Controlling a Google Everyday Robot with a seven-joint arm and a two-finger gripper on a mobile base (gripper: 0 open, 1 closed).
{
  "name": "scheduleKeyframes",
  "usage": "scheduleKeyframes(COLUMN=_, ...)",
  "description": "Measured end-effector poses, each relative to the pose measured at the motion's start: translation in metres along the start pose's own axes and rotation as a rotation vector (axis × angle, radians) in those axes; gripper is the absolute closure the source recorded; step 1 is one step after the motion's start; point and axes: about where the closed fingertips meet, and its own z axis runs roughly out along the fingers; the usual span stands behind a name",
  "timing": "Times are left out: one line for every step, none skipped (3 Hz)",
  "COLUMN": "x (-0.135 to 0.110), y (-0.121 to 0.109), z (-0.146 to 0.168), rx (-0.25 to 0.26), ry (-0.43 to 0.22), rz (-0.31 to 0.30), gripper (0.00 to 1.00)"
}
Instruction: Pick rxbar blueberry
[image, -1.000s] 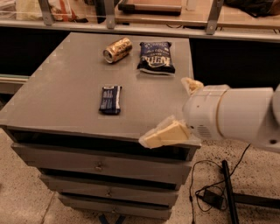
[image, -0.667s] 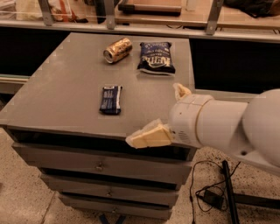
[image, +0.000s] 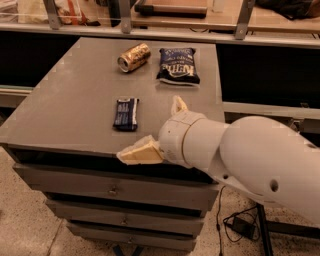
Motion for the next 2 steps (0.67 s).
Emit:
scheduleKeyframes(x=-0.001, y=0.007, z=0.026, rx=-0.005, ry=-0.03, rz=0.063, gripper=0.0)
scheduleKeyframes(x=-0.007, y=0.012, z=0.053, rx=-0.016, ry=-0.07, rz=0.103, gripper=0.0)
